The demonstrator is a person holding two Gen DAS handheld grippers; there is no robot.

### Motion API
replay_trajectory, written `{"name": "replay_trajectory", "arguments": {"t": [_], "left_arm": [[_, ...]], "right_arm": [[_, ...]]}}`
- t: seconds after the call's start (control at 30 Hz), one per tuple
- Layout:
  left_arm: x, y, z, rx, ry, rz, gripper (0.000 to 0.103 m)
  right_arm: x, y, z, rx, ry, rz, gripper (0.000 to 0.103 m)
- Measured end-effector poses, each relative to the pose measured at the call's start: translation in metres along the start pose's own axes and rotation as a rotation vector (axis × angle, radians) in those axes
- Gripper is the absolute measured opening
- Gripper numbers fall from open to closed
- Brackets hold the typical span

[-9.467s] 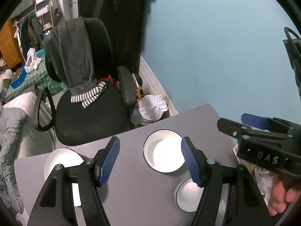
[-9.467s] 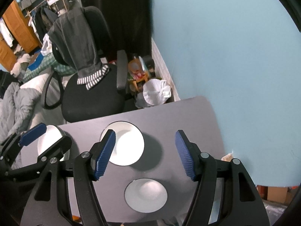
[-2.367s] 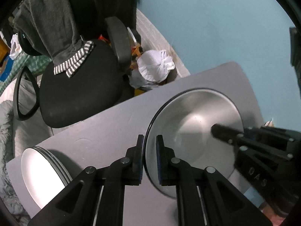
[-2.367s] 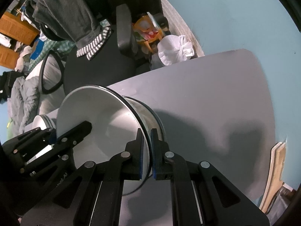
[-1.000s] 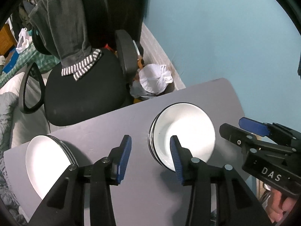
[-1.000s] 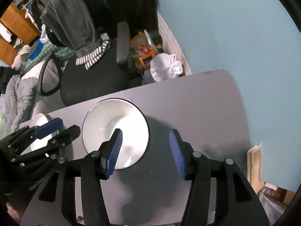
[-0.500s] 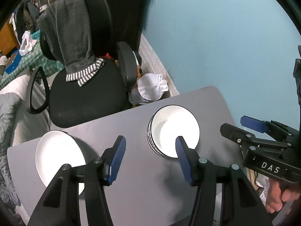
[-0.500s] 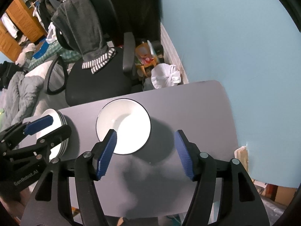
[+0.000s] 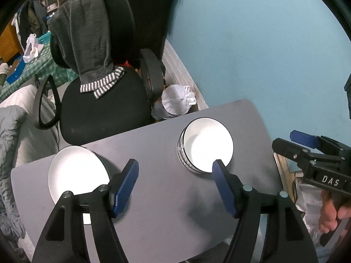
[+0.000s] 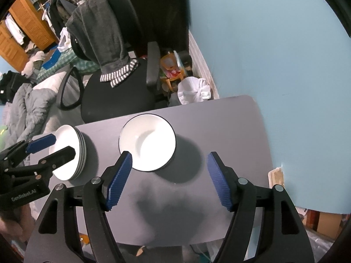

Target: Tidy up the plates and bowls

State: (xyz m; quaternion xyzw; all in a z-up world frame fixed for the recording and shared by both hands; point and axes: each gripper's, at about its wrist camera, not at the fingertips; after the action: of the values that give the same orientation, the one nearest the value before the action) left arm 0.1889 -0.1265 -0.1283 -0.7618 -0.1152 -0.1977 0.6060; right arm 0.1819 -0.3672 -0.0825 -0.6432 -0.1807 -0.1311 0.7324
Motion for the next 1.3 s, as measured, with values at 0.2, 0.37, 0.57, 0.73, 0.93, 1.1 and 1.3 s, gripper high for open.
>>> {"name": "replay_trajectory", "arguments": {"t": [0.2,0.37,0.57,0.73,0.93,1.1,1.3], "left_arm": [[0.0,0.003,0.003,-0.009,-0.005,0.014,0.082],[-0.001,0.009,0.005,-0.035,-0.009,0.037,0.082],[0.0,0.017,0.007,-0.057,-0.027,0.048,0.082],[0.002,0.034,0.011,-0.068,-0.054,0.078,0.082],[0.005,0.066,0.015,-0.068,-0.086,0.137,0.082],[0.005,0.093,0.019,-0.041,-0.092,0.184,0.082],[0.005,0.122,0.017,-0.026,-0.07,0.23,0.082]], "right_arm": [[0.0,0.003,-0.003,0.014,0.009,0.019,0.072],[-0.003,0.007,-0.007,0.019,0.015,0.043,0.072],[-0.001,0.017,-0.013,0.022,0.013,0.071,0.072],[0.002,0.032,-0.018,0.048,0.013,0.105,0.072],[0.004,0.065,-0.031,0.111,0.03,0.171,0.072],[0.006,0.095,-0.044,0.169,0.049,0.233,0.072],[0.011,0.125,-0.05,0.218,0.044,0.273,0.072]]}}
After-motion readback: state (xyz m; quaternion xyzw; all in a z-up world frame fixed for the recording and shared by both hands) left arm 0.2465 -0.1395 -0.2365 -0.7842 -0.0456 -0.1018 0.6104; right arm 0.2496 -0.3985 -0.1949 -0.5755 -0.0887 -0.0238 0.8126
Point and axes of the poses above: each gripper's, at about its wrist camera, not at the fingertips, and y roughly the way its jaws point, z to its left, x to its top, and after that the axes turned 5 degrees about -z, right-handed
